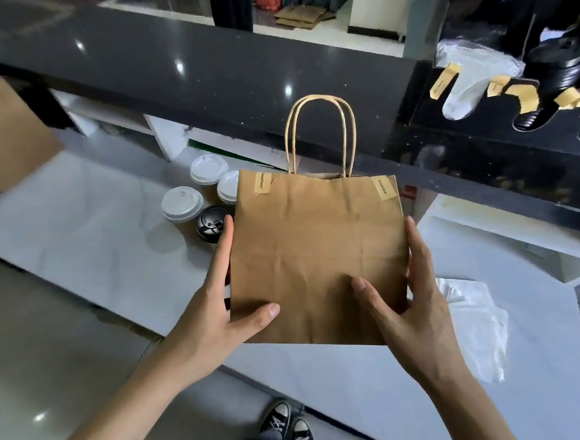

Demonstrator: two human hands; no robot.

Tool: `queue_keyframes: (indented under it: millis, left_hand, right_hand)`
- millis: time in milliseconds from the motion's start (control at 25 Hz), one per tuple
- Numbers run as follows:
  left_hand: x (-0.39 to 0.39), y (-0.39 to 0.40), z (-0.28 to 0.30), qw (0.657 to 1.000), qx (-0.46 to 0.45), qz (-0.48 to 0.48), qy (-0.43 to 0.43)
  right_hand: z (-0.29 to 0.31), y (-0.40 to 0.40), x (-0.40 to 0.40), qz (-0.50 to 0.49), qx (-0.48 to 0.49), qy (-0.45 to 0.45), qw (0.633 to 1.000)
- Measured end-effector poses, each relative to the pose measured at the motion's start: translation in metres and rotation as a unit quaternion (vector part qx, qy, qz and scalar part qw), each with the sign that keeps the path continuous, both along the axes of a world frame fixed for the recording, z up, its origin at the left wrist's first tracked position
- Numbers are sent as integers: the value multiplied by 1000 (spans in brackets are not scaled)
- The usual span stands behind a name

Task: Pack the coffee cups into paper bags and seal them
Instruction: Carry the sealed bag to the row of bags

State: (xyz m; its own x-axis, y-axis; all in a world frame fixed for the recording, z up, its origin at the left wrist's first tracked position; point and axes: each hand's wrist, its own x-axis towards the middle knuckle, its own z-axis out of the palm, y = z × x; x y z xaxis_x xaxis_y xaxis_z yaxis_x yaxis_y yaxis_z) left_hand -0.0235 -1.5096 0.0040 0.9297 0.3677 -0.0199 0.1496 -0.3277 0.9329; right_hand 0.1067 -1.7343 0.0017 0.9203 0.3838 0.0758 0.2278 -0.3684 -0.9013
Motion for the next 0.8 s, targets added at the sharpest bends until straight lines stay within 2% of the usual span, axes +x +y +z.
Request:
queue_keyframes:
  millis: [320,600,800]
  left_hand:
    - [-62,-5,2,987,-37,155,23]
    - [-124,3,6,954,-78,288,33]
    - [-165,26,1,936,-93,340,24]
  right_hand:
    - [-4,45,-2,148,12,23,989]
    - [-11,106,-31,288,37,42,956]
    - [-12,156,-59,337,24,33,941]
